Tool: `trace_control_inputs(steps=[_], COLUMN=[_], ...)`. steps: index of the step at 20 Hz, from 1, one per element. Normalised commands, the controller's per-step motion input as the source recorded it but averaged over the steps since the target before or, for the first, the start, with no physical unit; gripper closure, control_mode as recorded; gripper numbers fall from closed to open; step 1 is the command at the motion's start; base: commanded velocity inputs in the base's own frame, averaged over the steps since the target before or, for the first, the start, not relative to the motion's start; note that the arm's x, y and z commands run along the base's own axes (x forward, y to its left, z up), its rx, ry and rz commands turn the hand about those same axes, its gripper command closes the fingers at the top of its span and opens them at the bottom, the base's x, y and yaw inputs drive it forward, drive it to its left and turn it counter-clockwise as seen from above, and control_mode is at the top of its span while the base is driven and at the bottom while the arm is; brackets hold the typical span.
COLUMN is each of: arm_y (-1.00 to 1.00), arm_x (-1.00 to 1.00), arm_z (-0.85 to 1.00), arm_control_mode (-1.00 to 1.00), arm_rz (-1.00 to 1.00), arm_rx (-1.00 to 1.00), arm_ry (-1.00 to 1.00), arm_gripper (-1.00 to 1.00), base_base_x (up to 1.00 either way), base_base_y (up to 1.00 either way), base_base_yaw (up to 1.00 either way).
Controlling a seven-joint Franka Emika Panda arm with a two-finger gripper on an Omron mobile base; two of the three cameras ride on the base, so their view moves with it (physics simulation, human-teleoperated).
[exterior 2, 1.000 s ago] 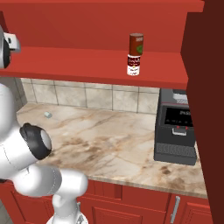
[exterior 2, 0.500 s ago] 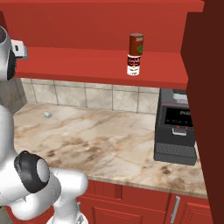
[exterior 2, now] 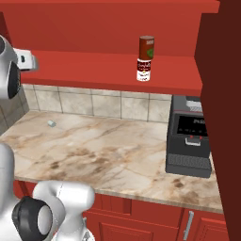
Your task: Stack two cans on top of the other two cans in the cabinet.
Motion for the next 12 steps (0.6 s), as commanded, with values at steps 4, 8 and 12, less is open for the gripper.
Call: trace_control_inputs(steps=[4,8,12], arm_y=[-0.52,-0.47,-0.45], arm_x=[-0.69,-0.7,-0.7], arm_z=[0.0,-0.02,-0.06], arm_control_mode=[-1.0,-1.0,-1.0], arm_rz=[-0.09,-0.08,-0.11], arm_rx=[0.0,0.0,0.0], arm_ry=[0.02,0.04,0.06], arm_gripper=[-1.0,-1.0,-1.0], base_base_x=[0.0,0.0,0.0], base_base_y=[0.0,0.0,0.0], base_base_yaw=[0.0,0.0,0.0])
